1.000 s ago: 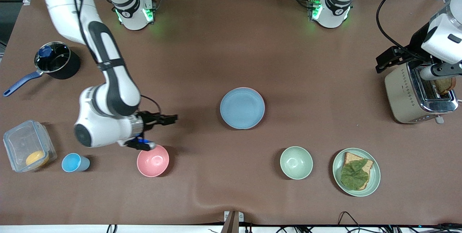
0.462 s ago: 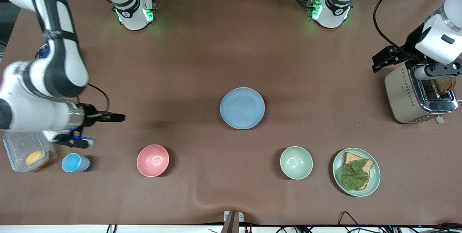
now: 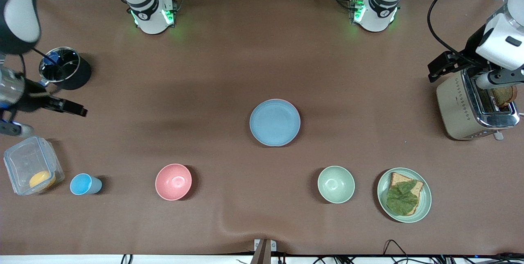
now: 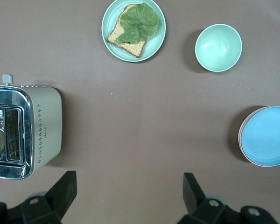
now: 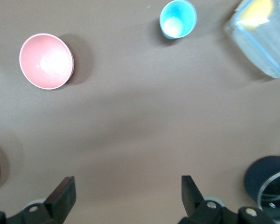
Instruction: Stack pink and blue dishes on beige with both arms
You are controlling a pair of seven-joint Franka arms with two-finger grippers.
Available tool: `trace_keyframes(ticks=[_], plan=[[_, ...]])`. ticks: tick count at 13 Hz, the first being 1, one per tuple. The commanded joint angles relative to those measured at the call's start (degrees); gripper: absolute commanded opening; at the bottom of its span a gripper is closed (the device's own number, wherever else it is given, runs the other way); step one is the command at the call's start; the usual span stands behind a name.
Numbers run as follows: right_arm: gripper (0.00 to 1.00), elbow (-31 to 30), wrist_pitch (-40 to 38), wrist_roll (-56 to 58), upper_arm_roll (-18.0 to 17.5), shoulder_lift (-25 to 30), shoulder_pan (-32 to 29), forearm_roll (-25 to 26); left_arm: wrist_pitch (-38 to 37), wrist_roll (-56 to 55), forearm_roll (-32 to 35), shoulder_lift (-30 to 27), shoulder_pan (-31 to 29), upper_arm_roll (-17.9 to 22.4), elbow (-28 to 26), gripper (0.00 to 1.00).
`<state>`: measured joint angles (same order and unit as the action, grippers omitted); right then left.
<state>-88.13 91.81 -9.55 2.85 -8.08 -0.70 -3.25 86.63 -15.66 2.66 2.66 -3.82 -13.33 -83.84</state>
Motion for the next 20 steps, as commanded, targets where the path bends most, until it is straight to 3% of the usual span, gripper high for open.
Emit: trace_keyframes(ticks=[1, 6, 10, 20], plan=[[1.0, -2.84, -2.85, 1.54, -1.18, 6.31, -1.32, 2.55, 0.74, 0.98, 1.2, -1.69, -1.1, -0.29, -1.77, 1.0], [1.0, -1.43, -5.94, 3.66, -0.74, 7.73, 0.08, 2.9, 2.05, 2.47, 1.12, -1.78, -1.45, -0.2, -2.12, 1.0], [1.0, -0.99, -5.94, 3.66, 2.07, 7.2, 2.81, 2.9, 2.84, 2.48, 1.12, -1.6, -1.45, -0.2, -2.12, 1.0], [1.0, 0.15, -5.24, 2.87, 1.72, 6.32, 3.17, 4.04, 2.76, 7.14, 0.85, -1.16, -2.07, -0.03, -1.77, 1.0]])
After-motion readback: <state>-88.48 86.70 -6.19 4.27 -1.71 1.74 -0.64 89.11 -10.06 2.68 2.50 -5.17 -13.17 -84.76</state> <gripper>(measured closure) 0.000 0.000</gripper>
